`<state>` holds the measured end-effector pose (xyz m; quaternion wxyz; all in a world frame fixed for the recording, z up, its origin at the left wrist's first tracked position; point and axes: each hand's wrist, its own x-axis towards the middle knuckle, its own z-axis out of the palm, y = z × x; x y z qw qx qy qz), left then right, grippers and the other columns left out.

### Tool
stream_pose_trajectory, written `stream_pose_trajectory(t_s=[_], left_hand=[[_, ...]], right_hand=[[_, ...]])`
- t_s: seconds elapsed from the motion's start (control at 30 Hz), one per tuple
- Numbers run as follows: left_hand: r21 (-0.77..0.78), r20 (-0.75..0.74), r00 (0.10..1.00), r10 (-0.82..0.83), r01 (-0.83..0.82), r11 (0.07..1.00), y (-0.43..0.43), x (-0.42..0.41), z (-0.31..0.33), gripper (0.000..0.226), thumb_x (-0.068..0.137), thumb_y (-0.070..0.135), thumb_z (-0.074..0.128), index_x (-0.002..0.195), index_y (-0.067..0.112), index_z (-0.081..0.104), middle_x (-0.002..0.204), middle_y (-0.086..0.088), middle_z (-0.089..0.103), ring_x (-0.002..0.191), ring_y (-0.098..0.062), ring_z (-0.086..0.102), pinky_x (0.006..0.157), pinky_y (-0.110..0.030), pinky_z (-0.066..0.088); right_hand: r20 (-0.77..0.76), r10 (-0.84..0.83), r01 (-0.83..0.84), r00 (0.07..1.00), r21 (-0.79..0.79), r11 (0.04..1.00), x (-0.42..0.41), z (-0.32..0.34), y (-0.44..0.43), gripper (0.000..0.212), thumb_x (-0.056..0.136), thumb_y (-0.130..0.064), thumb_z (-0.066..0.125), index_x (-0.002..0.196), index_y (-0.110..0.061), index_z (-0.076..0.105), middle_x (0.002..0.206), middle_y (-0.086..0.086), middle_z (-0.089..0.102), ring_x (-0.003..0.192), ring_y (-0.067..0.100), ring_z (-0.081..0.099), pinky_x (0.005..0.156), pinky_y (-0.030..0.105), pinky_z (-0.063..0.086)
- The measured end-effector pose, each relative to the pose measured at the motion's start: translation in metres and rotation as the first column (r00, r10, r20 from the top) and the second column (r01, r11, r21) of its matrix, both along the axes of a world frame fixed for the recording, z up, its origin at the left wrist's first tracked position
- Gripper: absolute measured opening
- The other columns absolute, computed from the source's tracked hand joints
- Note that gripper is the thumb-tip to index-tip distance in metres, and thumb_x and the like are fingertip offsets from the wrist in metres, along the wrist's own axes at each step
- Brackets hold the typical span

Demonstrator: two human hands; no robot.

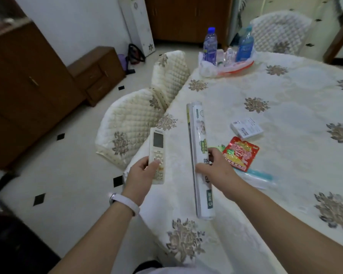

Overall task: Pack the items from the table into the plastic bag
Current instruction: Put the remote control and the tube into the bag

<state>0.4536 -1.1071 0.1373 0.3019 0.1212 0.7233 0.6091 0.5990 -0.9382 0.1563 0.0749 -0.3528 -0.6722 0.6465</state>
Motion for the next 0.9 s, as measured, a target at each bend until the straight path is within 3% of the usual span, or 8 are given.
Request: stream_pose_trajectory(t_s=[0.07,0.23,0.33,0.4,0.57,0.8,0.9], left_hand=[[0.027,0.037,0.998,0.053,-0.054,0.998,-0.016,-0.012,0.002,0.017,0.094,0.024,0.06,0.106,0.021,0.072,0.106,-0.009,0.074,0.099,-0.033,0.069,0.087,-0.055,0.054],[0.075,0.093,0.983,0.157,-0.164,0.984,-0.059,-0.048,0.004,0.018,0.094,0.018,0.061,0.109,0.013,0.069,0.1,-0.01,0.075,0.09,-0.031,0.07,0.079,-0.045,0.053],[0.063,0.062,0.978,0.198,-0.202,0.977,-0.105,-0.094,0.003,0.016,0.094,0.012,0.059,0.106,0.005,0.068,0.096,-0.01,0.075,0.081,-0.022,0.072,0.067,-0.035,0.057],[0.05,0.028,0.977,0.211,-0.212,0.976,-0.138,-0.129,0.001,0.015,0.094,0.012,0.059,0.104,0.01,0.07,0.096,-0.007,0.075,0.081,-0.019,0.072,0.063,-0.029,0.056],[0.08,0.02,0.967,0.254,-0.255,0.964,-0.226,-0.228,-0.009,0.016,0.092,0.008,0.062,0.106,0.013,0.068,0.096,-0.002,0.076,0.088,-0.018,0.072,0.069,-0.029,0.059],[0.11,0.046,0.941,0.335,-0.338,0.935,-0.319,-0.341,-0.009,0.025,0.089,0.0,0.063,0.113,0.005,0.061,0.104,-0.008,0.073,0.092,-0.02,0.071,0.067,-0.027,0.059],[0.116,0.05,0.934,0.354,-0.357,0.927,-0.336,-0.38,-0.011,0.023,0.089,0.002,0.064,0.111,0.009,0.062,0.104,-0.005,0.073,0.092,-0.018,0.072,0.068,-0.028,0.059]], right_hand=[[-0.002,0.033,-0.033,0.999,-0.006,0.999,-0.016,0.001,-0.013,0.038,0.085,-0.013,0.065,0.117,-0.022,0.048,0.102,0.009,0.064,0.073,0.017,0.059,0.059,0.023,0.049],[0.047,0.157,-0.159,0.987,0.052,0.986,-0.068,-0.006,-0.05,0.04,0.081,-0.015,0.068,0.115,-0.025,0.048,0.101,0.004,0.064,0.073,0.017,0.062,0.069,0.032,0.053],[0.078,0.244,-0.251,0.967,0.1,0.963,-0.123,-0.006,-0.089,0.039,0.08,-0.016,0.067,0.111,-0.03,0.048,0.101,0.002,0.064,0.074,0.021,0.063,0.068,0.038,0.053],[0.082,0.266,-0.275,0.96,0.118,0.954,-0.164,-0.006,-0.12,0.04,0.081,-0.018,0.067,0.112,-0.031,0.047,0.102,0.002,0.064,0.079,0.026,0.066,0.07,0.043,0.055],[0.093,0.288,-0.3,0.953,0.166,0.939,-0.273,-0.008,-0.2,0.05,0.079,-0.018,0.069,0.123,-0.026,0.046,0.103,-0.005,0.066,0.088,0.015,0.067,0.079,0.038,0.057],[0.116,0.381,-0.398,0.917,0.231,0.888,-0.397,0.005,-0.276,0.046,0.082,-0.021,0.069,0.12,-0.029,0.044,0.1,-0.006,0.065,0.085,0.013,0.066,0.07,0.031,0.054],[0.127,0.401,-0.42,0.907,0.247,0.873,-0.436,0.005,-0.288,0.049,0.079,-0.025,0.069,0.121,-0.032,0.044,0.096,-0.006,0.067,0.084,0.014,0.067,0.073,0.035,0.058]])
